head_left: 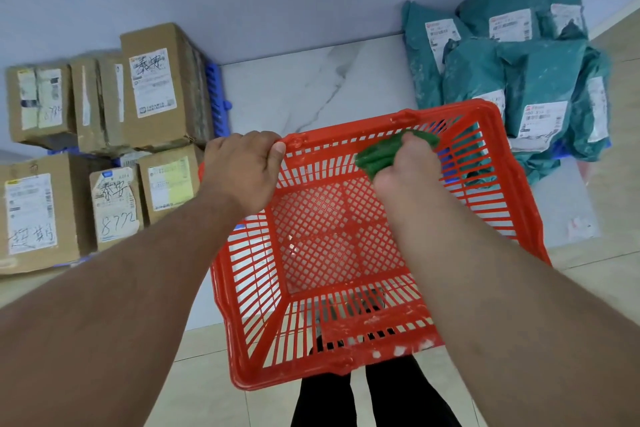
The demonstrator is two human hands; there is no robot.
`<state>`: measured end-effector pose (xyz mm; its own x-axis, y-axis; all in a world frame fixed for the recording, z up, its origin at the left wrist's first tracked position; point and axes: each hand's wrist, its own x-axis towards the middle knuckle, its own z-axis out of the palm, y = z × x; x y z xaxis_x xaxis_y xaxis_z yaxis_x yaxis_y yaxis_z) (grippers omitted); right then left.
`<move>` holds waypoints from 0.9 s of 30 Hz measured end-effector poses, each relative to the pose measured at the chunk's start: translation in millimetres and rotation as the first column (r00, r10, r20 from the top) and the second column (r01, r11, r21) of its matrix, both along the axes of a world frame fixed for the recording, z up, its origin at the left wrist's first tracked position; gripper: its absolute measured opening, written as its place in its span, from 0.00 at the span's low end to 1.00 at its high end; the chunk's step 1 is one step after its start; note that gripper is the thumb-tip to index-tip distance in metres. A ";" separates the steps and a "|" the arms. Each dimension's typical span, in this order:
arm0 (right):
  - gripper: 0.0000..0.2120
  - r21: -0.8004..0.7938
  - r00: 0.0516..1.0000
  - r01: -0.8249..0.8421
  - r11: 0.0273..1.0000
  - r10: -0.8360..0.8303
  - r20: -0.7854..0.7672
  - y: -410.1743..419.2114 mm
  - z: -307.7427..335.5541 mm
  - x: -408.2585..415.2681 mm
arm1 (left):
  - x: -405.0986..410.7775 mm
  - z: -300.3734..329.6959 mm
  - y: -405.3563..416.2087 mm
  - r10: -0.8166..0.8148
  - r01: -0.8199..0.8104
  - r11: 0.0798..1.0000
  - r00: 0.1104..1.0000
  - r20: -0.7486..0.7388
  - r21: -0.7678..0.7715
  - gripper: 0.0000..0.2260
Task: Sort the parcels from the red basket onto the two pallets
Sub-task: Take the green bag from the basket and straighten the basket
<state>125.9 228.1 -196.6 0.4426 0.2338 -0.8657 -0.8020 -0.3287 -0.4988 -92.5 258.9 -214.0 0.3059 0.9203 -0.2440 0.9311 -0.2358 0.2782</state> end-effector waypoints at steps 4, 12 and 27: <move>0.10 0.113 0.944 -0.274 0.955 0.290 -0.160 -1.2 -17.9 -76.3 | -1.3 1.0 1.9 0.000 0.000 1.000 1.000 0.013 0.000 0.21; 0.16 0.265 0.918 -0.191 0.945 0.268 -0.293 -19.3 -28.5 -84.4 | -2.4 7.2 6.9 0.003 0.001 0.998 0.998 0.056 -0.068 0.19; 0.12 0.175 0.935 -0.143 0.974 0.190 -0.299 -7.3 -42.1 -83.7 | 0.4 14.2 4.8 0.031 -0.025 0.992 0.998 0.046 -0.126 0.21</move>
<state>42.2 220.8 -238.7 0.1000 0.4165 -0.9036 -0.8647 -0.4128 -0.2860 -92.1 263.7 -199.8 0.2950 0.8916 -0.3435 0.9217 -0.1707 0.3483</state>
